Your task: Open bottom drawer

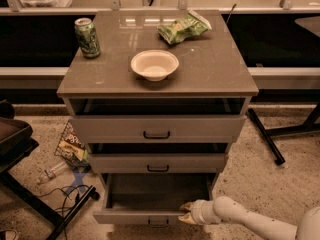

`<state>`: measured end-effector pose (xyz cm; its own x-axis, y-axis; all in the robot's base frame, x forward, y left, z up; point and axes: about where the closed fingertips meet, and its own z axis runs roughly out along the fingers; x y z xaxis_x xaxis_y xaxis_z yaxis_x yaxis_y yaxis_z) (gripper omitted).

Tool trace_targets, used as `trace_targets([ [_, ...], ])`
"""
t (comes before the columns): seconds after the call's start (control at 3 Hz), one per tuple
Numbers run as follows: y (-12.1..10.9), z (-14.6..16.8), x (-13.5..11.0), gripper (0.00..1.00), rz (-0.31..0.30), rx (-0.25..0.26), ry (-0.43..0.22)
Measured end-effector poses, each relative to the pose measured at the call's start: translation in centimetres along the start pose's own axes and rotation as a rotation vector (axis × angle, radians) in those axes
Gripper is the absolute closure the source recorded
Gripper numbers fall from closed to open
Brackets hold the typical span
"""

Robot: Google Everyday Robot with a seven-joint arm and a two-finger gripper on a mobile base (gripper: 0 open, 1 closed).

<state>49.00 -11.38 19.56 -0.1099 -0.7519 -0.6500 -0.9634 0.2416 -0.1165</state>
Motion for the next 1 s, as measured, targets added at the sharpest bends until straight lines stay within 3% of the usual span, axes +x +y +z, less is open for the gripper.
trace_targets([
  [0.33,0.0,0.0,0.0,1.00,0.000,0.000,0.000],
  [1.0,5.5,-1.8,1.5,1.00,0.017,-0.079,0.033],
])
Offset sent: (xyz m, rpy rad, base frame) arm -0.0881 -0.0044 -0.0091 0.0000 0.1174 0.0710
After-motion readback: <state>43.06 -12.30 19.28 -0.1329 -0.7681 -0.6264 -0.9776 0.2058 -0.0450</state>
